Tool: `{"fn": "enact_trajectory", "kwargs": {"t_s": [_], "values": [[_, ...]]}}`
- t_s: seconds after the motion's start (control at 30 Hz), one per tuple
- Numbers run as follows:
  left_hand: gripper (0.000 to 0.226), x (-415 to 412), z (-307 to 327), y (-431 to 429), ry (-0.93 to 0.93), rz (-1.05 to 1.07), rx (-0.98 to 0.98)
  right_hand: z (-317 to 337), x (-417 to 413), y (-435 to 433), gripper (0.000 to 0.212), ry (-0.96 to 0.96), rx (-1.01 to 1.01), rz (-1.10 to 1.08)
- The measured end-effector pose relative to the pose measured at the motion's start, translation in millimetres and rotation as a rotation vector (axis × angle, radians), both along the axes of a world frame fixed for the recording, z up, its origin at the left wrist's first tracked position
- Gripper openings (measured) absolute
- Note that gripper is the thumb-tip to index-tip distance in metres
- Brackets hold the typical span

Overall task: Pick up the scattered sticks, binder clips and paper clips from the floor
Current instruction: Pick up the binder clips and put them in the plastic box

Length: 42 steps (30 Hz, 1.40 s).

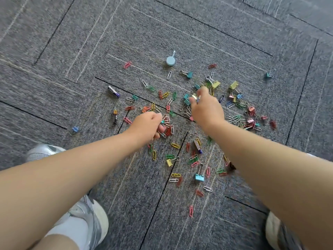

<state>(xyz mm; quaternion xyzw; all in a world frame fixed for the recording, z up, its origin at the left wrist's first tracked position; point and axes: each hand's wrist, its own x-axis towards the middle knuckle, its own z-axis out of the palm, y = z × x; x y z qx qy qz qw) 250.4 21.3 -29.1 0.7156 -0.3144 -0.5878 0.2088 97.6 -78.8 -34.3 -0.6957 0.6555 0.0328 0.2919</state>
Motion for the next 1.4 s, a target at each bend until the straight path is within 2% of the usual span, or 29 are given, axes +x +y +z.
{"fn": "enact_trajectory", "kwargs": {"t_s": [0.07,0.1,0.27,0.37,0.53,0.7,0.77,0.87,0.93,1.03,1.17,1.27,1.33,1.4], "values": [[0.026,2,7,-7,0.249,0.152,0.077,0,10,-15,0.026,0.051,-0.020,0.072],[0.023,4,11,-10,0.309,0.197,0.087,-1,14,-21,0.026,0.057,-0.022,0.098],[0.015,17,21,-24,0.409,0.321,0.073,-1,34,-45,0.021,0.055,-0.019,0.183],[0.019,26,22,-32,0.383,0.315,0.108,-1,45,-59,0.020,0.101,-0.090,0.161],[0.022,36,16,-34,0.305,0.328,0.150,-4,57,-75,0.036,0.210,-0.062,0.171],[0.019,47,3,-27,0.282,0.328,0.195,-9,84,-91,0.044,0.178,-0.165,0.345],[0.019,54,2,-26,0.290,0.317,0.195,-11,104,-99,0.050,0.238,-0.148,0.390],[0.020,65,2,-26,0.287,0.307,0.175,-16,116,-102,0.034,0.319,-0.133,0.428],[0.023,72,0,-25,0.303,0.349,0.166,-18,113,-98,0.026,0.284,-0.166,0.455],[0.025,73,-2,-26,0.333,0.440,0.165,-8,93,-89,0.023,0.099,-0.085,0.341],[0.028,58,3,-29,0.424,0.515,0.172,18,48,-73,0.017,-0.182,0.108,-0.084],[0.032,45,8,-30,0.563,0.614,0.204,32,21,-50,0.025,-0.425,0.301,-0.350],[0.029,40,8,-28,0.569,0.627,0.221,33,7,-32,0.033,-0.409,0.350,-0.327],[0.033,39,7,-26,0.563,0.604,0.231,29,2,-14,0.031,-0.322,0.366,-0.250]]}}
